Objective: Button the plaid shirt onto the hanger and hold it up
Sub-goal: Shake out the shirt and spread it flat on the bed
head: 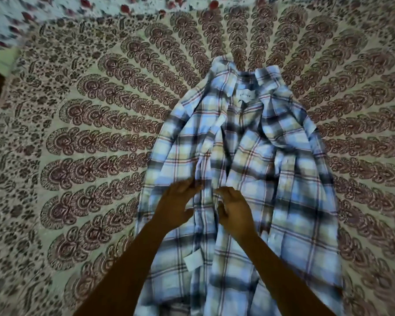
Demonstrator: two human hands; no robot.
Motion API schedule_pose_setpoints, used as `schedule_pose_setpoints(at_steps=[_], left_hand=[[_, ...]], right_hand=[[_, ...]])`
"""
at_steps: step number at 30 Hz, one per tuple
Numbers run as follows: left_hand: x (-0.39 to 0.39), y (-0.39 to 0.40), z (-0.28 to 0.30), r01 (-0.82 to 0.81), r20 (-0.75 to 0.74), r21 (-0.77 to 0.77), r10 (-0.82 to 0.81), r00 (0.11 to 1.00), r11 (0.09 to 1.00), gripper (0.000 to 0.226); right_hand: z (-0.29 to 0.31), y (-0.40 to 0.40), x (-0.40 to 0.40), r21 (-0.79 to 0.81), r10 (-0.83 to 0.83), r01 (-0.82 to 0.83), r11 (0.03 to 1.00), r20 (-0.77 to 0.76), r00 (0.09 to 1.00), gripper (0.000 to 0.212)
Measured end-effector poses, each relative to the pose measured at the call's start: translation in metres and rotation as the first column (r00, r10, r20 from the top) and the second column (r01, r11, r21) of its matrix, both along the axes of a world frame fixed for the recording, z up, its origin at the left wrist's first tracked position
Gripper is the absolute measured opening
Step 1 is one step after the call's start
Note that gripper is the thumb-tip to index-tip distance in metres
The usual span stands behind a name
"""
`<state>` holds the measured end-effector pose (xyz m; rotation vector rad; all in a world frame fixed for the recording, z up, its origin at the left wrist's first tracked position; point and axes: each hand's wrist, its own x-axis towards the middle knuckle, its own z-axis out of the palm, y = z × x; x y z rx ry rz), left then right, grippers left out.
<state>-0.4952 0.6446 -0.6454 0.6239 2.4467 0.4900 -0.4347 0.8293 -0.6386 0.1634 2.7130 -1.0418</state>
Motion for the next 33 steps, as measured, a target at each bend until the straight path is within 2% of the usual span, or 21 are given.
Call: schedule_pose_setpoints(at_steps=[2, 5, 7, 9, 13, 15, 18, 21, 23, 25, 26, 27, 28, 29, 30, 31, 33], left_hand=[[0.020, -0.017, 0.001, 0.032, 0.026, -0.002, -0.031, 0.999, 0.999, 0.068], [0.059, -0.044, 0.004, 0.165, -0.057, -0.056, -0.168, 0.984, 0.985, 0.053], [0.084, -0.058, 0.003, 0.255, -0.092, -0.164, -0.272, 0.958, 0.953, 0.066], [0.109, -0.071, 0.003, 0.308, -0.088, -0.233, -0.335, 0.938, 0.922, 0.091], [0.147, -0.088, 0.002, 0.339, -0.067, -0.368, -0.388, 0.919, 0.866, 0.116], [0.160, -0.090, 0.006, 0.312, -0.078, -0.378, -0.366, 0.927, 0.871, 0.118], [0.170, -0.091, 0.010, 0.230, -0.127, -0.352, -0.290, 0.949, 0.907, 0.108], [0.177, -0.095, 0.009, 0.117, -0.234, -0.297, -0.191, 0.953, 0.948, 0.072], [0.179, -0.103, 0.009, 0.035, -0.304, -0.279, -0.123, 0.945, 0.960, 0.048], [0.179, -0.113, 0.014, -0.053, -0.298, -0.185, -0.005, 0.955, 0.981, 0.037], [0.179, -0.117, 0.018, -0.094, -0.280, -0.087, 0.066, 0.958, 0.992, 0.034], [0.180, -0.120, 0.021, -0.149, -0.271, 0.030, 0.151, 0.951, 0.988, 0.029], [0.182, -0.122, 0.026, -0.203, -0.262, 0.133, 0.232, 0.937, 0.970, 0.024], [0.183, -0.123, 0.031, -0.243, -0.249, 0.206, 0.291, 0.924, 0.948, 0.021], [0.186, -0.124, 0.036, -0.268, -0.239, 0.254, 0.329, 0.914, 0.929, 0.022], [0.189, -0.125, 0.040, -0.275, -0.235, 0.277, 0.343, 0.909, 0.921, 0.022], [0.199, -0.126, 0.043, -0.238, -0.193, 0.248, 0.288, 0.938, 0.939, 0.023]], right_hand=[[0.005, -0.014, 0.017, -0.082, 0.004, 0.003, 0.997, 0.088, 0.996, 0.043], [0.005, -0.036, 0.038, 0.048, 0.027, -0.041, 0.998, 0.266, 0.964, 0.049], [0.005, -0.047, 0.046, 0.174, 0.026, -0.086, 0.981, 0.320, 0.947, 0.071], [0.007, -0.059, 0.053, 0.262, 0.022, -0.112, 0.958, 0.326, 0.945, 0.080], [0.010, -0.075, 0.063, 0.346, -0.046, -0.038, 0.938, 0.230, 0.972, 0.060], [0.010, -0.079, 0.068, 0.364, -0.059, -0.031, 0.931, 0.233, 0.971, 0.062], [0.008, -0.088, 0.081, 0.418, -0.044, -0.069, 0.906, 0.253, 0.966, 0.072], [0.006, -0.096, 0.093, 0.445, -0.044, -0.075, 0.892, 0.250, 0.967, 0.059], [0.007, -0.094, 0.098, 0.372, -0.080, 0.005, 0.928, 0.187, 0.979, 0.041], [0.016, -0.085, 0.102, 0.124, -0.217, 0.200, 0.972, 0.149, 0.965, 0.026], [0.021, -0.079, 0.105, -0.012, -0.300, 0.305, 0.952, 0.155, 0.941, 0.018], [0.024, -0.072, 0.108, -0.143, -0.401, 0.423, 0.895, 0.160, 0.902, 0.012], [0.029, -0.066, 0.113, -0.277, -0.515, 0.543, 0.792, 0.172, 0.840, 0.012], [0.032, -0.060, 0.119, -0.398, -0.634, 0.648, 0.649, 0.187, 0.750, 0.017], [0.034, -0.052, 0.129, -0.441, -0.724, 0.715, 0.542, 0.187, 0.664, 0.021], [0.035, -0.047, 0.139, -0.420, -0.775, 0.758, 0.499, 0.173, 0.607, 0.021], [0.042, -0.042, 0.162, -0.300, -0.783, 0.792, 0.532, 0.183, 0.595, 0.013]])
